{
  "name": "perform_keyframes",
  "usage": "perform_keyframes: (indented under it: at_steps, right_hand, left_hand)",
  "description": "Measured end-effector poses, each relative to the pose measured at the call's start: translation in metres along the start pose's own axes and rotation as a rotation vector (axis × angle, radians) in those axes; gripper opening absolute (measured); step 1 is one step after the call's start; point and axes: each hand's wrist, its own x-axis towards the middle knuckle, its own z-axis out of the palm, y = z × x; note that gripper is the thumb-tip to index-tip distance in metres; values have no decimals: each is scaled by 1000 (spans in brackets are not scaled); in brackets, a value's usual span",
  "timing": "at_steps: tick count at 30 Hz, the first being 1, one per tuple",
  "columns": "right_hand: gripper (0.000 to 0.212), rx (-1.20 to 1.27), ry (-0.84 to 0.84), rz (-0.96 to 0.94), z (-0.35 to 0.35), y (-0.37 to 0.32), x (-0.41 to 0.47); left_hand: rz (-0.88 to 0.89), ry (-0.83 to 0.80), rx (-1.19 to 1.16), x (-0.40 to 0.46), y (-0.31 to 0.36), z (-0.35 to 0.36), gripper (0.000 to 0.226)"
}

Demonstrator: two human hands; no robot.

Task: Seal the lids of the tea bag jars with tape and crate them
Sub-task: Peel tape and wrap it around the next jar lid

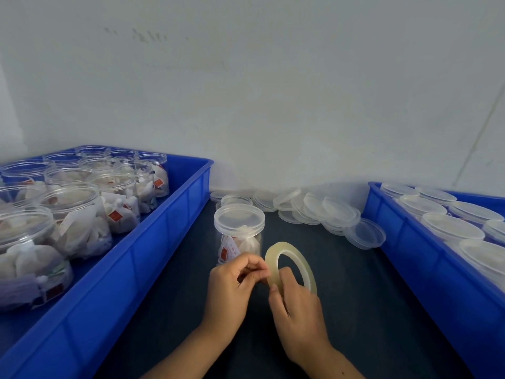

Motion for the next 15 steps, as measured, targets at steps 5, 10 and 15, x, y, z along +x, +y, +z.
perform_keyframes:
  at_steps: [5,10,15]
  right_hand:
    - [19,-8,3,2,-1,-2,0]
    - [15,11,8,28,-2,-4,0]
    - [16,20,24,30,-3,-4,0]
  left_hand:
    - [17,-20,74,2,-1,1,13]
    - [69,-38,174,-3,0,5,14]
    - [-3,-38,52,-3,1,5,24]
